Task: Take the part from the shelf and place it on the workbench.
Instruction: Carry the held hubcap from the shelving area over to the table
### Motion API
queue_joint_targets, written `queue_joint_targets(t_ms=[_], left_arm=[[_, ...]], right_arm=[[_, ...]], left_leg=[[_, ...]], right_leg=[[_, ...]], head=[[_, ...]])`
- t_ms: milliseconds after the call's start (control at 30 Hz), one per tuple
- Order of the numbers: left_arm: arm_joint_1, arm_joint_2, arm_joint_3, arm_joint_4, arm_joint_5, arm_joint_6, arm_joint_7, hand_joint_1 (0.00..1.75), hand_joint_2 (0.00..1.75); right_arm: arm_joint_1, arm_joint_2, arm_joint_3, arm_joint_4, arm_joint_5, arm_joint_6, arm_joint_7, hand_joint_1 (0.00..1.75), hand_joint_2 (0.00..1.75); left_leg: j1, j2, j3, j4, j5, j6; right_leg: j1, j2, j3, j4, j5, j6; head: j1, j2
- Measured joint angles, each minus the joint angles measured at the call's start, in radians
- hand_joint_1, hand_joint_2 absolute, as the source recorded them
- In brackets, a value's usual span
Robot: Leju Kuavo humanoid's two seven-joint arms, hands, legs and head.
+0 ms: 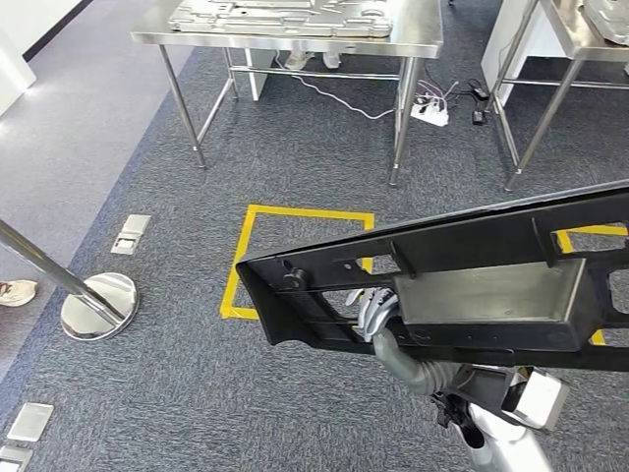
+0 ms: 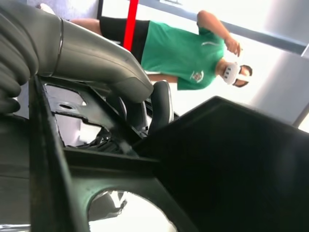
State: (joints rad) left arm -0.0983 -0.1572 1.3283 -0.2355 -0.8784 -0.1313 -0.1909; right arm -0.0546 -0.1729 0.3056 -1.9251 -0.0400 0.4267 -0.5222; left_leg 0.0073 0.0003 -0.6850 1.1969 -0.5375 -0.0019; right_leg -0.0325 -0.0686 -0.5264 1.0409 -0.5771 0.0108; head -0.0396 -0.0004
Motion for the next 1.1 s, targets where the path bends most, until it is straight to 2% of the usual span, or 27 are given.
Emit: queue_joint_targets(t_ms=[33, 67, 100, 167, 200, 467, 900, 1033, 1100], left_arm=[[0.001, 0.0, 0.0, 0.0, 0.0, -0.001, 0.0, 0.0, 1.75], [0.001, 0.0, 0.0, 0.0, 0.001, -0.002, -0.001, 0.0, 1.75], [0.002, 0.0, 0.001, 0.0, 0.001, -0.003, -0.002, 0.0, 1.75], [0.004, -0.001, 0.001, 0.0, 0.001, -0.004, -0.004, 0.0, 1.75], [0.005, -0.001, 0.001, 0.0, 0.001, -0.005, -0.005, 0.0, 1.75], [0.001, -0.002, 0.002, 0.0, 0.002, -0.002, 0.002, 0.0, 1.75], [0.001, -0.002, 0.002, 0.0, 0.002, 0.004, 0.005, 0.0, 1.75], [0.001, -0.002, 0.002, 0.0, 0.004, 0.005, 0.006, 0.0, 1.75], [0.001, -0.001, 0.003, 0.0, 0.009, 0.005, 0.006, 0.0, 1.75]], right_arm=[[-0.002, 0.0, 0.0, 0.0, -0.002, -0.001, 0.0, 1.75, 1.75], [-0.003, 0.0, 0.0, 0.0, -0.006, -0.001, 0.0, 1.75, 1.75], [-0.004, 0.001, 0.0, 0.0, -0.011, -0.001, 0.0, 1.75, 1.75], [-0.004, 0.001, 0.0, -0.001, -0.019, 0.0, 0.001, 1.75, 1.75], [-0.004, 0.001, 0.0, -0.001, -0.021, 0.0, 0.001, 1.75, 1.75], [-0.01, 0.008, 0.0, -0.001, -0.028, 0.002, 0.003, 1.75, 1.75], [-0.011, 0.013, 0.0, -0.001, -0.031, 0.003, 0.005, 1.75, 1.75], [-0.011, 0.015, 0.0, -0.001, -0.032, 0.003, 0.005, 1.75, 1.75], [-0.012, 0.017, 0.0, -0.001, -0.032, 0.004, 0.005, 1.75, 1.75]], left_leg=[[-0.003, 0.004, 0.03, -0.06, 0.026, 0.006], [-0.006, 0.007, 0.052, -0.106, 0.039, 0.012], [-0.008, 0.009, 0.064, -0.129, 0.039, 0.014], [-0.009, 0.01, 0.069, -0.138, 0.031, 0.013], [-0.009, 0.01, 0.069, -0.139, 0.03, 0.011], [-0.01, 0.011, 0.074, -0.139, 0.021, 0.022], [-0.009, 0.012, 0.078, -0.137, 0.02, 0.023], [-0.013, 0.012, 0.078, -0.135, 0.017, 0.028], [-0.017, 0.012, 0.078, -0.135, 0.014, 0.033]], right_leg=[[0.001, -0.007, 0.006, 0.0, -0.006, 0.004], [0.002, -0.011, 0.01, 0.0, -0.01, 0.009], [0.004, -0.015, 0.011, 0.0, -0.013, 0.011], [0.007, -0.016, 0.012, -0.001, -0.016, 0.012], [0.007, -0.016, 0.015, -0.003, -0.017, 0.012], [0.007, -0.015, 0.028, -0.023, -0.014, 0.02], [0.007, -0.014, 0.031, -0.024, -0.013, 0.023], [0.003, -0.014, 0.031, -0.026, -0.012, 0.027], [-0.001, -0.015, 0.032, -0.028, -0.013, 0.032]], head=[[0.0, 0.0], [0.0, 0.0], [0.0, 0.0], [0.001, 0.0], [0.001, 0.0], [0.001, 0.0], [0.001, 0.0], [0.001, 0.0], [0.001, 0.0]])
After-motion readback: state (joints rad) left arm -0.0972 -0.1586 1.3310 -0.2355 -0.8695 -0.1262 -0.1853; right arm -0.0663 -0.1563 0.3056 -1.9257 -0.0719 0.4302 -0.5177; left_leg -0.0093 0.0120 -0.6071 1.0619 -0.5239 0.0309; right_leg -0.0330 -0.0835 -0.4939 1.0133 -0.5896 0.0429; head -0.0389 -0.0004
